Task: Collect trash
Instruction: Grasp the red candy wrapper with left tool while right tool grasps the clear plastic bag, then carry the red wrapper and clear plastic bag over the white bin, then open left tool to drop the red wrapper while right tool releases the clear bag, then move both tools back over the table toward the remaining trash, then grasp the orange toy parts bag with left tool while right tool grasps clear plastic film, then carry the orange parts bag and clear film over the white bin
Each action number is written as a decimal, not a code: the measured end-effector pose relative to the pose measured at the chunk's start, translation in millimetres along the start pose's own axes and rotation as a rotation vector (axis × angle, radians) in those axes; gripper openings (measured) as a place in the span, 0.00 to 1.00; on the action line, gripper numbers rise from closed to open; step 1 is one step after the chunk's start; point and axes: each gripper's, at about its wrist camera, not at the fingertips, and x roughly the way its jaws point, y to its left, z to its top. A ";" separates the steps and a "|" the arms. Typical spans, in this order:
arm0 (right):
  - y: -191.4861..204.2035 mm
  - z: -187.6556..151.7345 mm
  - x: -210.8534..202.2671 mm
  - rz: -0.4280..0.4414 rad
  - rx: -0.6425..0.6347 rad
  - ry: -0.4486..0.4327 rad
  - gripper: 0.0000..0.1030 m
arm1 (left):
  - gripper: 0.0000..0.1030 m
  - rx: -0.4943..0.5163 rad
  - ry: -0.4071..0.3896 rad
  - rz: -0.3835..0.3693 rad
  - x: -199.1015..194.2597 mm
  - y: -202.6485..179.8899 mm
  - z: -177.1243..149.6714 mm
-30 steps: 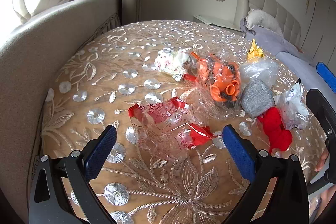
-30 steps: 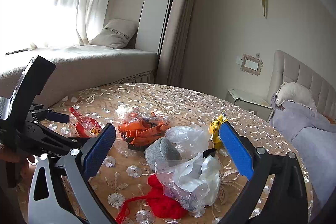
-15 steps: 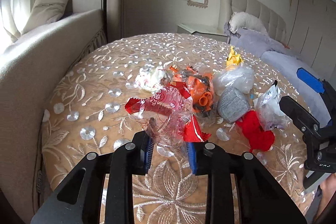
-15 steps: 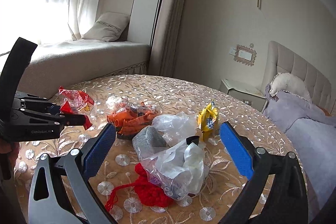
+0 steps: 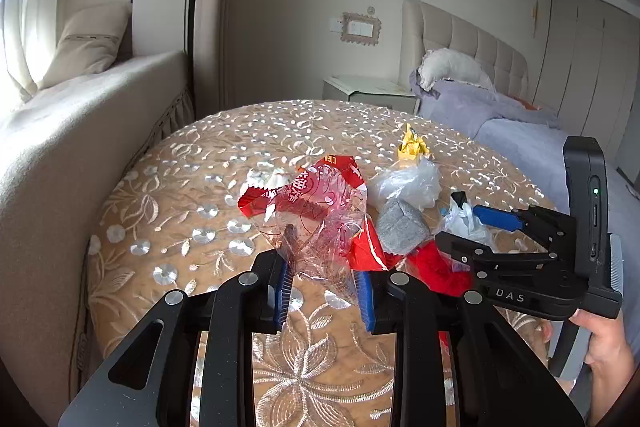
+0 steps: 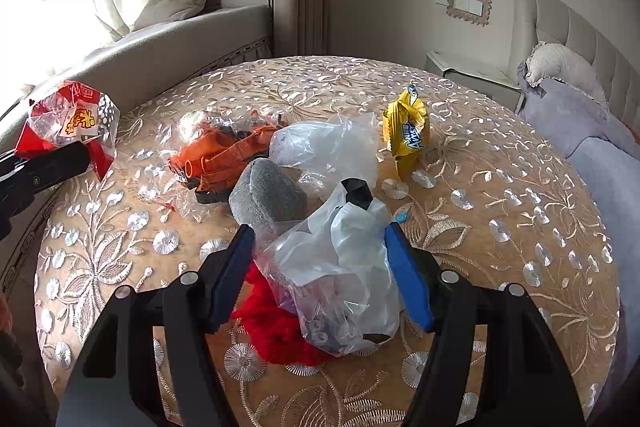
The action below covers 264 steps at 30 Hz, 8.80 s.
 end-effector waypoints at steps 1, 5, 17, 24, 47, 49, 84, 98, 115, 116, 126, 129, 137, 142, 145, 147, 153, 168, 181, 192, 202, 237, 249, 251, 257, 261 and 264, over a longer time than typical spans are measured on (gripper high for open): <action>1.4 1.7 -2.6 -0.016 -0.006 -0.009 0.42 | 0.26 0.002 -0.005 -0.002 -1.8 -1.2 0.3; 3.8 3.4 -33.4 -0.051 -0.030 -0.113 0.35 | 0.26 0.024 -0.032 -0.002 -16.5 -11.1 3.1; -6.9 -9.3 -155.4 -0.169 -0.057 -0.360 0.35 | 0.26 0.102 -0.109 -0.062 -62.8 -69.5 9.2; -20.2 -39.2 -195.4 -0.213 -0.027 -0.377 0.35 | 0.26 0.146 -0.117 -0.137 -75.6 -113.0 0.0; -103.0 -157.2 -285.3 -0.513 0.159 -0.354 0.35 | 0.26 0.391 -0.046 -0.500 -77.7 -298.3 -56.8; -108.4 -168.6 -291.0 -0.530 0.178 -0.347 0.35 | 0.26 0.410 -0.034 -0.528 -75.9 -314.6 -64.6; -225.5 -295.0 -256.3 -0.620 0.417 -0.154 0.35 | 0.96 0.681 0.339 -0.691 42.0 -502.7 -212.1; -246.2 -303.0 -235.2 -0.574 0.424 -0.152 0.35 | 0.95 0.616 0.151 -0.552 29.5 -481.9 -169.7; -257.1 -357.3 -165.2 -0.514 0.440 0.021 0.96 | 0.95 0.516 0.142 -0.536 34.9 -459.2 -157.2; -256.0 -358.2 -166.1 -0.506 0.440 0.017 0.96 | 0.95 0.519 0.141 -0.534 33.7 -458.9 -157.6; -244.6 -326.4 -214.0 -0.561 0.374 -0.149 0.96 | 0.96 0.501 0.091 -0.549 15.2 -456.1 -142.1; -240.6 -313.6 -226.5 -0.577 0.347 -0.184 0.96 | 0.95 0.491 0.065 -0.549 7.0 -451.8 -132.9; -220.4 -272.5 -246.4 -0.572 0.262 -0.265 0.96 | 0.95 0.427 -0.018 -0.499 -18.8 -415.4 -103.0; -204.0 -240.8 -245.7 -0.529 0.213 -0.317 0.96 | 0.95 0.381 -0.050 -0.423 -28.9 -374.1 -87.4; -191.7 -220.0 -241.2 -0.500 0.187 -0.349 0.96 | 0.95 0.344 -0.065 -0.372 -32.6 -343.6 -76.1; -182.3 -205.4 -236.5 -0.467 0.167 -0.364 0.96 | 0.95 0.317 -0.075 -0.339 -35.2 -322.6 -68.5; -146.0 -160.6 -217.4 -0.391 0.081 -0.403 0.96 | 0.95 0.246 -0.101 -0.221 -40.4 -255.9 -48.6; -60.5 -87.2 -165.2 -0.216 -0.057 -0.434 0.96 | 0.95 0.136 -0.116 -0.050 -50.6 -135.4 -21.9; -14.7 -40.2 -123.1 -0.131 -0.126 -0.418 0.96 | 0.95 0.058 -0.121 0.026 -39.4 -70.8 -6.6; 5.4 -3.5 -68.3 -0.116 -0.202 -0.368 0.96 | 0.96 -0.003 -0.072 0.056 4.1 -27.0 6.0; -8.1 23.2 -27.5 -0.071 -0.164 -0.325 0.96 | 0.96 -0.003 0.083 0.087 73.8 -7.4 17.3; -14.0 44.9 69.2 0.050 -0.130 0.041 0.26 | 0.20 0.013 0.036 -0.060 58.5 -16.1 40.4; -23.6 49.3 -111.3 -0.103 -0.146 -0.402 0.21 | 0.20 0.068 -0.080 -0.104 -7.2 -53.0 52.5; -25.3 35.0 -130.8 -0.142 -0.152 -0.414 0.21 | 0.20 0.090 -0.090 -0.136 -19.3 -69.8 50.0; -39.2 -20.2 -165.3 -0.224 -0.102 -0.369 0.21 | 0.20 0.154 -0.086 -0.248 -41.4 -126.7 31.5; -56.1 -59.0 -187.5 -0.290 -0.036 -0.350 0.21 | 0.20 0.198 -0.056 -0.344 -46.8 -168.1 11.5; -73.4 -86.4 -204.8 -0.349 0.020 -0.332 0.21 | 0.20 0.235 -0.027 -0.406 -47.4 -200.2 -7.0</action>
